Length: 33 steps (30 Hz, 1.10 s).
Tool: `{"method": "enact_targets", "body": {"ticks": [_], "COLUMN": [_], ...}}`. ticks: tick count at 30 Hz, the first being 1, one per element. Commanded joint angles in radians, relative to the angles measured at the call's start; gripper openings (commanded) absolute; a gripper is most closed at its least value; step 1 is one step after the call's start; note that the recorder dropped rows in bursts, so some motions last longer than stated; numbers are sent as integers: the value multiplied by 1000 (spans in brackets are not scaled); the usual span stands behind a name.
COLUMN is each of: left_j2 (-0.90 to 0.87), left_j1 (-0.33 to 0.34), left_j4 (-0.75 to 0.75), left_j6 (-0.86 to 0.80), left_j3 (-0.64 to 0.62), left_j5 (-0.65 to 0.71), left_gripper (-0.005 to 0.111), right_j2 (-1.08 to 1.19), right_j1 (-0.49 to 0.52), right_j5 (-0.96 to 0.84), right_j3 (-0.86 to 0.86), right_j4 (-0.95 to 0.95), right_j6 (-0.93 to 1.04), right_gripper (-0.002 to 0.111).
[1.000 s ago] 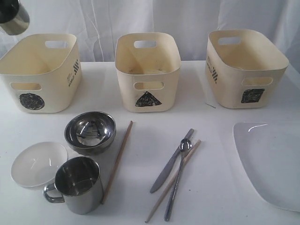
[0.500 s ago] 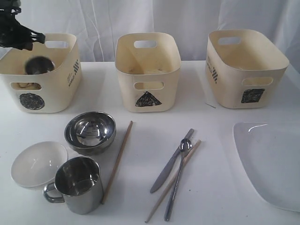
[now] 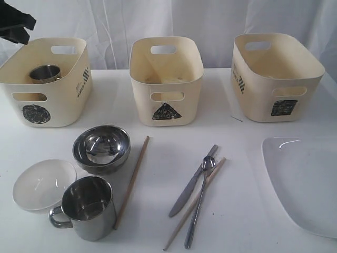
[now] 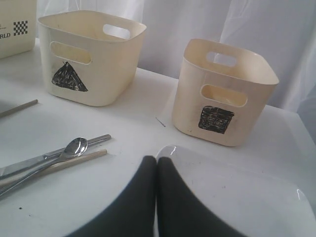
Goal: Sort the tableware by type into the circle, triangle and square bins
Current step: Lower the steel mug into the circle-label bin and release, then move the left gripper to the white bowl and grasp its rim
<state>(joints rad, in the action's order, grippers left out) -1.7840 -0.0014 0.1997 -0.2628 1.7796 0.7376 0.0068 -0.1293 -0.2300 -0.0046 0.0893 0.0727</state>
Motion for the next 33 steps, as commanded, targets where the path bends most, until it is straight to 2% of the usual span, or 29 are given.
{"method": "enact_targets", "body": {"ticks": [1, 8, 14, 17, 23, 30, 33], "left_j2": [170, 438, 551, 558, 556, 502, 450], "left_j1": [-1, -1, -1, -1, -1, -1, -1], "left_j4": [8, 89, 197, 212, 219, 248, 323], "left_j6": [-14, -16, -26, -29, -44, -65, -142], "left_j3": [-218, -626, -871, -965, -1097, -1134, -1134], "left_j5": [47, -17, -49, -84, -227, -326, -350], "left_gripper": [25, 27, 59, 61, 61, 61, 61], "right_j2": [-7, -7, -7, -7, -7, -7, -7], "right_j1": [-3, -3, -3, -3, -3, -3, -3], "right_j5": [11, 11, 11, 11, 11, 11, 11], "right_j3": [5, 5, 5, 5, 5, 5, 5], "right_j4": [3, 3, 3, 3, 3, 3, 3], "right_j6": [2, 2, 2, 2, 2, 2, 2], "right_gripper": [0, 0, 0, 0, 0, 0, 0]}}
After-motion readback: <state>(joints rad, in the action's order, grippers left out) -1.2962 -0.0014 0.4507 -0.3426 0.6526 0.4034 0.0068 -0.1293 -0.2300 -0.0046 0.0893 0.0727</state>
